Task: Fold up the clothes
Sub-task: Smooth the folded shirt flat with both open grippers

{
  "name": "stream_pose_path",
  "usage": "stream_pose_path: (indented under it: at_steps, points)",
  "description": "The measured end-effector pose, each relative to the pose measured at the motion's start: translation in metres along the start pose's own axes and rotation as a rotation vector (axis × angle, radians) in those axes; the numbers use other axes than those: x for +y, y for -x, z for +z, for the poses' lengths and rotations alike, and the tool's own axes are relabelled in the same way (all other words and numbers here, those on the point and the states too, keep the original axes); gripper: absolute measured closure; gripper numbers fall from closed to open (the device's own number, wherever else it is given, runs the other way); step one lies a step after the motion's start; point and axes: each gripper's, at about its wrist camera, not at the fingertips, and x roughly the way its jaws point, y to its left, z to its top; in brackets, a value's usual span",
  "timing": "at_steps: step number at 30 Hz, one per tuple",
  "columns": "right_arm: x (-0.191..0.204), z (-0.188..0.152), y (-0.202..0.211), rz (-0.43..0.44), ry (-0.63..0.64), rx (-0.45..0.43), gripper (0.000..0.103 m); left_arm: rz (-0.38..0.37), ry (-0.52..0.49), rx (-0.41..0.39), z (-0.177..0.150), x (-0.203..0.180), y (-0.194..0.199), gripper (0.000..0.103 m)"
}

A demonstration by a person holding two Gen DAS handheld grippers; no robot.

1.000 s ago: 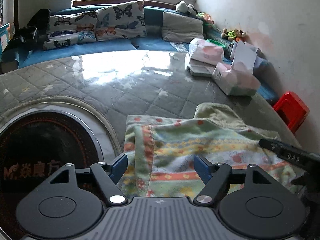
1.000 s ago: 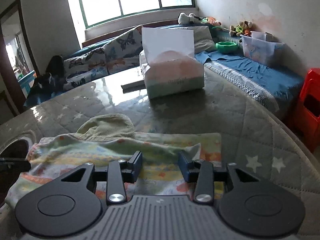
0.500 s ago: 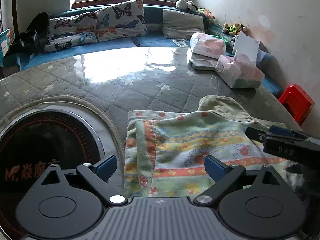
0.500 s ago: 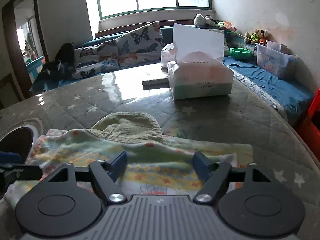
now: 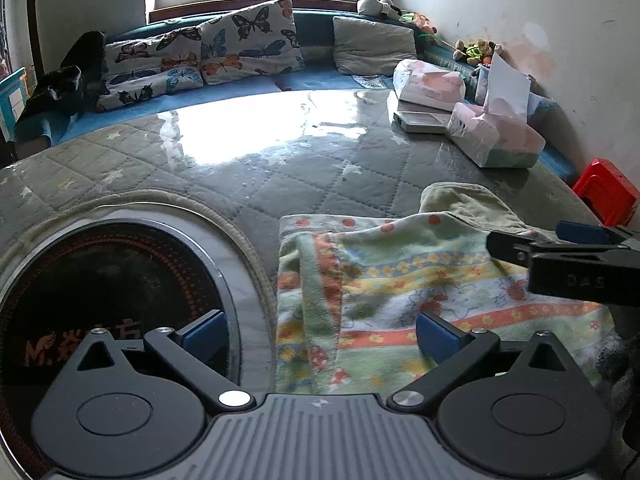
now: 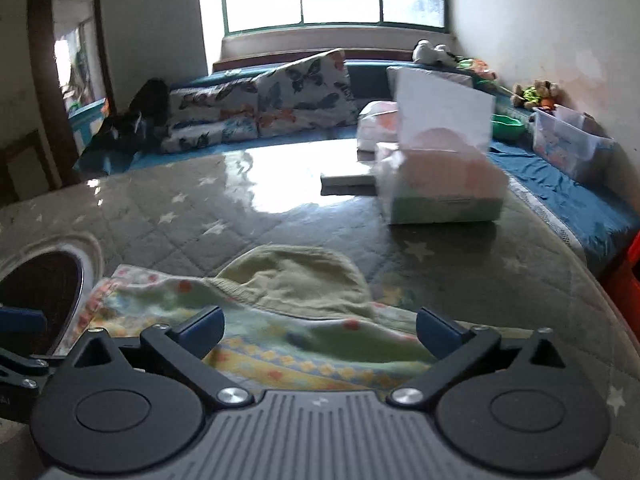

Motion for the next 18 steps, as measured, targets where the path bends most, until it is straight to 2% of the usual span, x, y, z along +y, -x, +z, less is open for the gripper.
stream_pose_path:
  at_steps: [12, 18]
  points:
    - [0.042, 0.014, -0.03, -0.011, 0.136, 0.049, 0.0, 0.011, 0.029, 0.021, -0.005, 0.019, -0.002, 0.0]
    - [0.042, 0.016, -0.016, -0.017, 0.146, 0.032, 0.0, 0.024, 0.038, 0.017, -0.005, 0.024, 0.0, 0.0]
